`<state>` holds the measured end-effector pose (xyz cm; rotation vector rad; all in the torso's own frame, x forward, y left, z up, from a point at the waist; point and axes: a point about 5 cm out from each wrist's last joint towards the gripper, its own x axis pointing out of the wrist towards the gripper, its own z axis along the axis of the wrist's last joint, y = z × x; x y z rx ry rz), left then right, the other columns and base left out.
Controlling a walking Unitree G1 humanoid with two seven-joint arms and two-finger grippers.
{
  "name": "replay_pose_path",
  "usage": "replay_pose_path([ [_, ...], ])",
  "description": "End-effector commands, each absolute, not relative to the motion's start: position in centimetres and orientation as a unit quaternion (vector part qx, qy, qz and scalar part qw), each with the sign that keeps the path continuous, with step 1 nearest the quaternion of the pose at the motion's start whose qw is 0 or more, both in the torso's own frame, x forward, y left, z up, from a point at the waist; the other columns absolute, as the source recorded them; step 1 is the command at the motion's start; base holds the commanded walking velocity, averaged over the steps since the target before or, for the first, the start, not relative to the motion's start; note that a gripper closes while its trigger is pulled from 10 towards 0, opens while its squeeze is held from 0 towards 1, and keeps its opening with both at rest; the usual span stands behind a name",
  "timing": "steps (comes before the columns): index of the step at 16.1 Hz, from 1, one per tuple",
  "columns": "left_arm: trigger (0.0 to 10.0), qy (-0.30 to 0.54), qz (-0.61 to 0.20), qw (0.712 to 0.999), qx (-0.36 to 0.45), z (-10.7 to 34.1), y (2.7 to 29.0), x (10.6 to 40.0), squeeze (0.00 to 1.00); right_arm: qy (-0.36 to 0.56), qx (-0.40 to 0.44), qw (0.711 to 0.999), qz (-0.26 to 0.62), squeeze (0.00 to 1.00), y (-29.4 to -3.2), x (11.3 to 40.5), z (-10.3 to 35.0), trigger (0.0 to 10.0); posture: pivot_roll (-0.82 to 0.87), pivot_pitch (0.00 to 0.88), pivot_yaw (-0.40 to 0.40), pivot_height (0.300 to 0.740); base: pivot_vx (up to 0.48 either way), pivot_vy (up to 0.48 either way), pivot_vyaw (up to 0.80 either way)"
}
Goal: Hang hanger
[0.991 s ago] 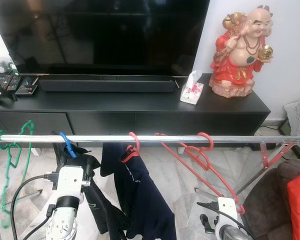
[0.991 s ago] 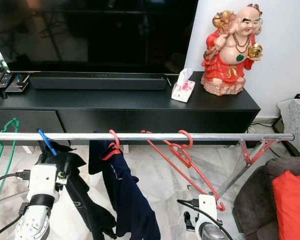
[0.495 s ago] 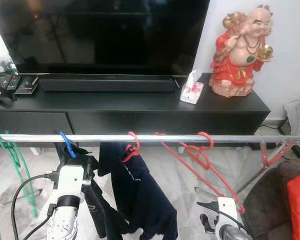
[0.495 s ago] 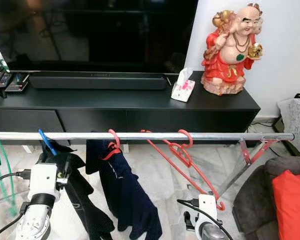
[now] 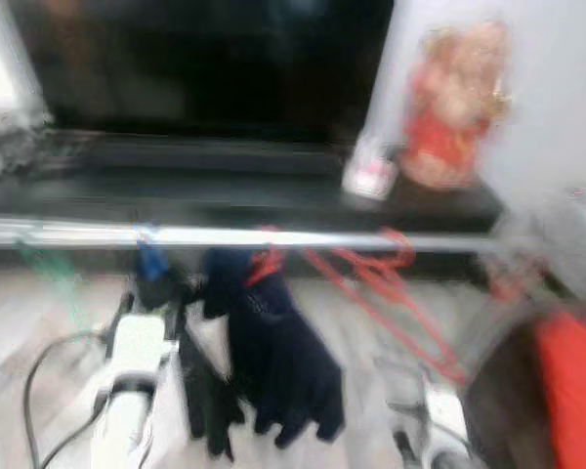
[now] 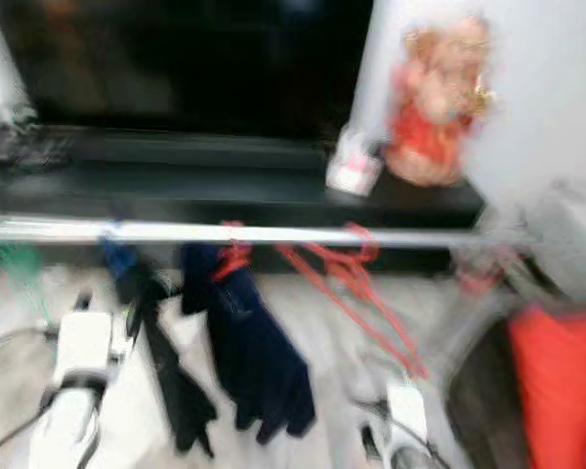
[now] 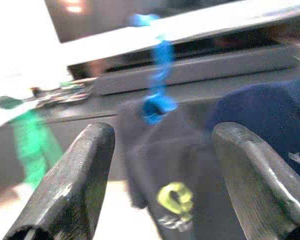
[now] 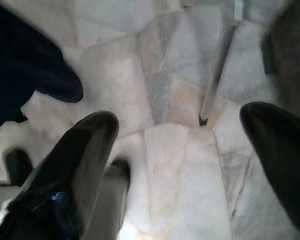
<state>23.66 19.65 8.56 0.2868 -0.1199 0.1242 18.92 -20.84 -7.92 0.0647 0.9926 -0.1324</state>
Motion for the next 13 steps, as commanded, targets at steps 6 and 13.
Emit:
replay_pose_path([
  [6, 10.0, -0.026, 0.036, 0.988, 0.145, 7.2, 19.08, 23.26, 0.0, 0.456, 0.028, 0.887, -0.062, 0.0, -21.03, 20.3, -7.15, 10.0, 0.0, 0.0, -0.082, 0.74, 0.0, 0.0, 0.0],
  [13, 10.0, -0.015, 0.017, 0.987, 0.156, 6.81, 18.67, 23.34, 0.0, 0.457, 0.026, 0.887, -0.061, 0.0, -21.06, 20.32, -7.14, 10.0, 0.0, 0.0, -0.084, 0.74, 0.0, -0.247, 0.0],
])
